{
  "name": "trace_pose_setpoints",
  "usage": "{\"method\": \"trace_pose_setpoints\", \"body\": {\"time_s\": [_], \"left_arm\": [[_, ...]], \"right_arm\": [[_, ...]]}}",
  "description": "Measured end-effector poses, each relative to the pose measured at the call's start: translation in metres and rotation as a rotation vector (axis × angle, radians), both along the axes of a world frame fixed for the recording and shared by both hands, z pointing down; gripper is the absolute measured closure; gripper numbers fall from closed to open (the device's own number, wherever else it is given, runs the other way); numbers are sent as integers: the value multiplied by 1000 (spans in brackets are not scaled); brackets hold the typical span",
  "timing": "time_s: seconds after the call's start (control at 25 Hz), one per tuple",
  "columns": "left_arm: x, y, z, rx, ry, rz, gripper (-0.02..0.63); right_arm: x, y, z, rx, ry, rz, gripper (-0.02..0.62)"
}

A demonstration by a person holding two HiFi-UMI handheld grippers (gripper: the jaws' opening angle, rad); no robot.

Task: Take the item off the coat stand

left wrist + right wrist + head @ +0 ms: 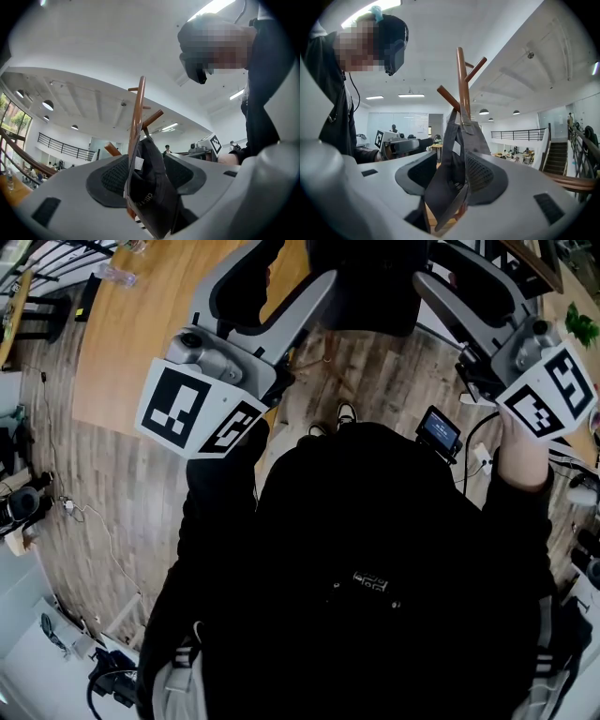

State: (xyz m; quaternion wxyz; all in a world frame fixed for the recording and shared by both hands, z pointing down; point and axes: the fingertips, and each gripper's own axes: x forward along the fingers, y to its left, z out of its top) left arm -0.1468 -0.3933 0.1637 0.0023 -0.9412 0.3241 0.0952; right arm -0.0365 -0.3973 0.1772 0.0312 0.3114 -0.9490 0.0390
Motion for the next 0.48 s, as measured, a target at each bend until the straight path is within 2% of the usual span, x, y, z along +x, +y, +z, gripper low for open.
{"method": "trace_pose_setpoints", "body": {"time_s": [0.2, 0.48], "left_arm": [[0, -18, 13, -32, -15, -27, 326], [5, -19, 15, -48, -37, -64, 322]], "right_arm": [[-2, -10, 7, -11, -11, 7, 376], [4, -5, -6, 24, -28, 53, 356]]}}
